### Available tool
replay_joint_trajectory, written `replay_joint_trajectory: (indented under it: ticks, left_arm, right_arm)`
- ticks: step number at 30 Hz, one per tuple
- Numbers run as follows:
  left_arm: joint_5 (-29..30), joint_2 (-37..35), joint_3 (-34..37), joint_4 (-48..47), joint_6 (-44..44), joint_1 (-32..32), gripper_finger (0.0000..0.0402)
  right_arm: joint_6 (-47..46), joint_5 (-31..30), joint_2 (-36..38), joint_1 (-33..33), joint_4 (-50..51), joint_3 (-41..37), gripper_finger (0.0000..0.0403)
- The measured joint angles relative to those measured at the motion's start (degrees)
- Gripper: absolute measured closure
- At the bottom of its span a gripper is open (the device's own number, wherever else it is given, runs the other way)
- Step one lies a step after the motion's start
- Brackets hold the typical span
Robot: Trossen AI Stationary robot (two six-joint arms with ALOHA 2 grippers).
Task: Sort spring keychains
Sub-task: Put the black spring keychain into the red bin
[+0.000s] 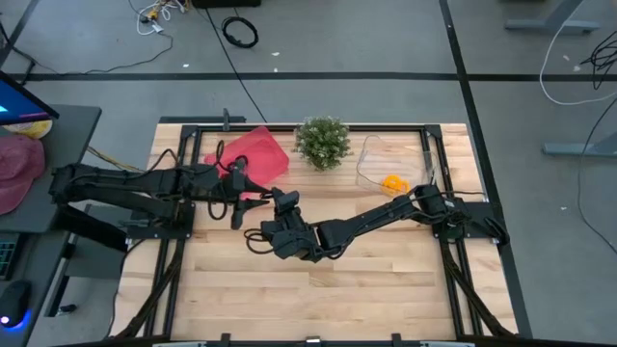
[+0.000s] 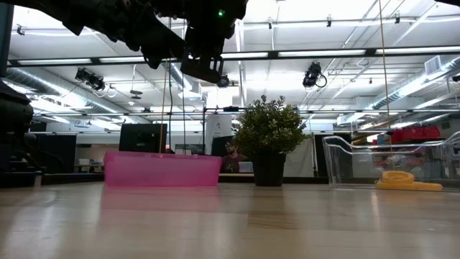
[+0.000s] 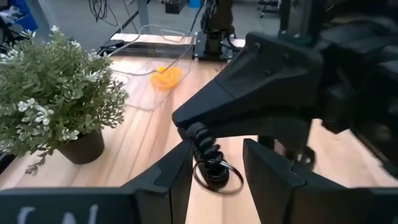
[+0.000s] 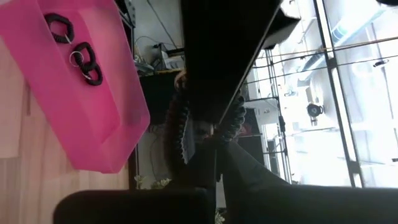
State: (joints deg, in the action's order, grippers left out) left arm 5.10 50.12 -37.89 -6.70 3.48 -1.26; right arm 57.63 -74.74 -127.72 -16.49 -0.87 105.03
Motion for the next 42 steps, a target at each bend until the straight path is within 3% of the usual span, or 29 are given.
replay_joint_trajectory:
  ticks: [5, 9, 10, 15, 21, 33, 42]
  left_arm:
    - [2.8, 1.4, 0.02, 1.75, -0.95, 0.0, 0.0279]
    - [3.17, 1.28, 0.02, 1.54, -1.54, 0.0, 0.0371]
    - [3.23, 1.17, 0.02, 1.37, -1.62, 0.0, 0.0378]
    - [3.67, 1.16, 0.02, 0.82, -2.68, 0.02, 0.0378]
    - [9.13, 1.16, 0.02, -1.59, -4.1, 0.02, 0.0378]
    - [28.99, 0.84, 0.04, -13.01, -4.76, 5.64, 0.0378]
    - [29.74, 0.86, 0.04, -18.37, -4.12, 11.84, 0.0378]
  right_arm:
    - [-0.24, 0.83, 0.0, -0.18, -0.03, 0.0, 0.0399]
    - [-0.16, 0.64, 0.0, -0.37, 0.08, 0.0, 0.0399]
    - [-0.16, 0.68, 0.0, -0.39, 0.03, 0.0, 0.0399]
    - [-0.13, 0.84, 0.0, -0.46, 0.16, 0.0, 0.0399]
    - [-1.46, 0.49, 0.0, -0.41, 0.0, 0.0, 0.037]
    - [-1.03, -1.77, 0.0, -0.5, 0.01, 0.0, 0.0258]
    - [-1.0, -1.98, 0.0, -0.46, 0.03, 0.0, 0.0224]
